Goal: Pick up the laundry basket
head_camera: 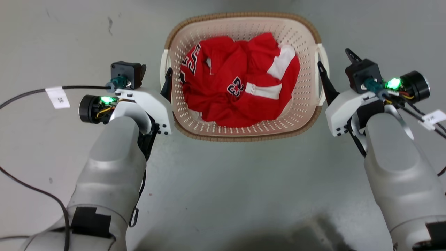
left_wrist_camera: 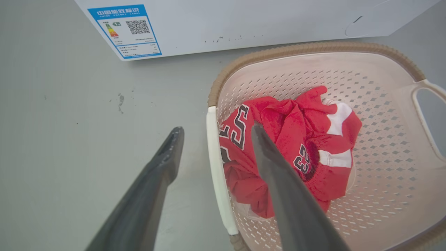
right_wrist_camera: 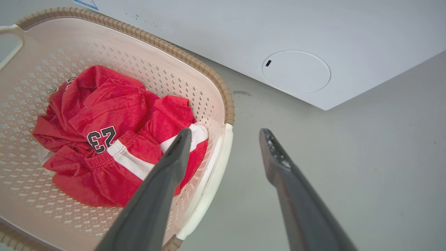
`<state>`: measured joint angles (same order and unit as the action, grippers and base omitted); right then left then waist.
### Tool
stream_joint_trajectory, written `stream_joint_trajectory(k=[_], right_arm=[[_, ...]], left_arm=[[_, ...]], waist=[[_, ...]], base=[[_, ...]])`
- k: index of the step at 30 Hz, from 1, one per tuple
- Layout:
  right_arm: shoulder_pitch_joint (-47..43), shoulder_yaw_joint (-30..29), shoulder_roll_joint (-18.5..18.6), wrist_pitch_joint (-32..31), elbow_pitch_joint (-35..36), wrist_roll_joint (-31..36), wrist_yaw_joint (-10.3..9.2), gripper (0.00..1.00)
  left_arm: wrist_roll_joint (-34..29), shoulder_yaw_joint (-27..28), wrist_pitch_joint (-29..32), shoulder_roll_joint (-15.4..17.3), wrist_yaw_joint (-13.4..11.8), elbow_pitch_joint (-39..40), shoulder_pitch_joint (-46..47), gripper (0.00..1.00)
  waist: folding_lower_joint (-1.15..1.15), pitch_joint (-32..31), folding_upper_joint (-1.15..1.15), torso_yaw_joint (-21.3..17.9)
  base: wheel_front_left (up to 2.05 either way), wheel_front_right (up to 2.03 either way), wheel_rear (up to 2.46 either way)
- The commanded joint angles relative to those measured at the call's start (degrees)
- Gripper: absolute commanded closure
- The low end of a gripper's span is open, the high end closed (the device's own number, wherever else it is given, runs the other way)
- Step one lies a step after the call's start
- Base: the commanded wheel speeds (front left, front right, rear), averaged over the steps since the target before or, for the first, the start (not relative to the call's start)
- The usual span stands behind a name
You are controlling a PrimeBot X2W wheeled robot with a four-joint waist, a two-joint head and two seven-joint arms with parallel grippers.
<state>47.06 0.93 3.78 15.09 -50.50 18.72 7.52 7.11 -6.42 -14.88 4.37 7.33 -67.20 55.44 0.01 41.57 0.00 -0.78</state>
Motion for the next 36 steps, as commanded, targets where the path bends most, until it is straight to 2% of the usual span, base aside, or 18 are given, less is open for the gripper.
stream_joint_trajectory(k=[1, 17, 28, 29, 30, 31, 36], right_arm=[[2.72, -0.30, 0.18, 0.12, -2.83, 0.76, -0.06, 0.00], [11.81, -5.52, 0.50, 0.07, -16.89, 4.05, -0.06, 0.00], [14.02, -7.68, 0.22, -0.07, -19.92, 6.65, -0.06, 0.00], [14.16, -7.73, 0.13, -0.30, -20.22, 6.77, -0.06, 0.00], [14.32, -7.88, 0.09, -0.25, -20.34, 6.88, -0.06, 0.56], [14.51, -7.97, 0.07, -0.31, -20.53, 7.08, -0.06, 1.00], [14.91, -7.86, 0.36, -0.74, -21.24, 8.03, -0.05, 1.00]], left_arm=[[0.46, -0.47, -0.26, -0.09, 0.09, -1.54, 2.13, 0.00], [3.53, -4.43, 2.40, -0.56, 0.12, -5.75, 7.57, 0.00], [6.06, -7.76, 4.13, -0.87, 0.13, -6.30, 8.46, 0.00], [6.34, -8.13, 4.30, -0.91, 0.13, -6.32, 8.52, 0.64], [6.48, -8.59, 4.53, -0.93, 0.13, -6.32, 8.65, 1.00], [6.71, -8.93, 4.55, -0.94, 0.13, -6.33, 8.80, 1.00], [7.56, -10.90, 5.36, -0.79, 0.19, -6.42, 8.91, 1.00]], waist=[[-0.01, 2.52, 0.00, 0.15], [-0.01, 9.23, 0.00, 0.74], [-0.01, 11.04, 0.00, 0.91], [-0.01, 11.14, 0.00, 0.93], [-0.01, 11.22, 0.00, 0.96], [-0.01, 11.29, 0.00, 1.00], [-0.01, 11.22, 0.00, 1.10]], base=[[0.00, 0.00, 0.00], [0.00, 0.00, 0.00], [0.00, 0.00, 0.00], [0.00, 0.00, 0.00], [0.00, 0.00, 0.00], [0.00, 0.00, 0.00], [0.00, 0.00, 0.00]])
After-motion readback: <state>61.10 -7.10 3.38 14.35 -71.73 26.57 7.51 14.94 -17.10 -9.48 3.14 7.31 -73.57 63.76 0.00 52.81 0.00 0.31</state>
